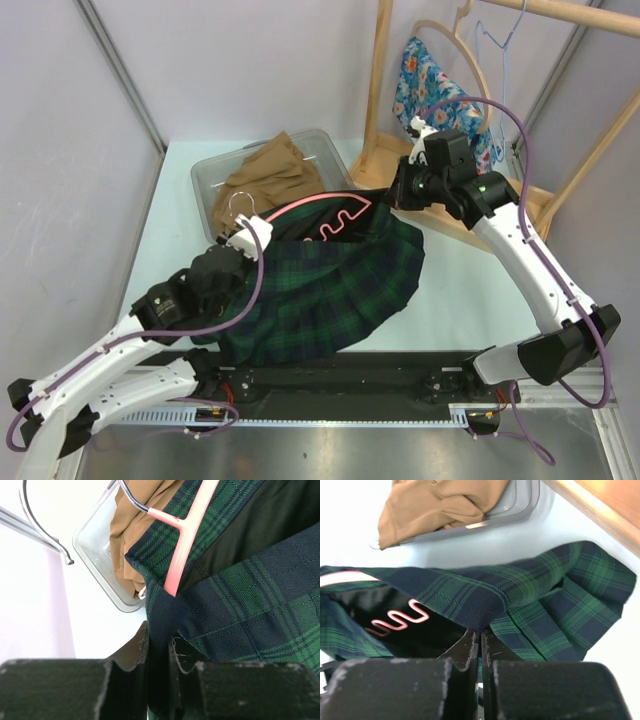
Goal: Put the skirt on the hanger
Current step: Place skirt on hanger
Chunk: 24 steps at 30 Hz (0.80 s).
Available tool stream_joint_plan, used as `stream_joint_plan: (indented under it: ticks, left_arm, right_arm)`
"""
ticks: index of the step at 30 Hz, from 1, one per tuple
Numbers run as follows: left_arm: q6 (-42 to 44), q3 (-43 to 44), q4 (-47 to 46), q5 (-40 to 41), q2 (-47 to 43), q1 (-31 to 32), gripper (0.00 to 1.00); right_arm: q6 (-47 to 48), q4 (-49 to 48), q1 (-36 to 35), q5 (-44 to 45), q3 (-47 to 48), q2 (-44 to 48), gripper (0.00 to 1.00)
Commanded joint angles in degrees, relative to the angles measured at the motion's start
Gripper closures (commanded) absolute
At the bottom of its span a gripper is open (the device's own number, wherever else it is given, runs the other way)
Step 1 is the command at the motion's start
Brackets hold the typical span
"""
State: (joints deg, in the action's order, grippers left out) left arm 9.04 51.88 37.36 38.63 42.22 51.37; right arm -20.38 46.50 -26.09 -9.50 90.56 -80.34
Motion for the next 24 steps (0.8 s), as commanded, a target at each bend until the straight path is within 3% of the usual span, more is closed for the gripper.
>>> stream_joint_plan:
  ticks: [1,5,12,18,24]
  left_arm:
    - [-1.5,2.6,-3.4,3.9,-2.3,0.1,1.00]
    - [1.7,0.3,-6.3,1.4,-3.9,1.4,1.00]
    - [5.1,-0.6,-9.1,6.0,0.2,4.9,1.00]
    - [5.0,-1.0,-11.0,5.4,1.1,6.1,1.00]
    - [6.1,-1.2,-12.5,-0.4,1.6,6.7,1.00]
  right_arm:
    - [1.7,0.0,-1.6,5.2,0.4,1.5,1.00]
    - [-0.4,-3.7,-2.4,-0.3,2.2,0.4,1.00]
    - [-2.3,-2.2,-6.6,1.1,13.3,-6.6,1.00]
    - [-2.6,-3.5,-7.5,-0.5,15.1,-7.8,1.00]
    - [3.5,-4.2,-12.4,-5.3,14.0,-8.2,1.00]
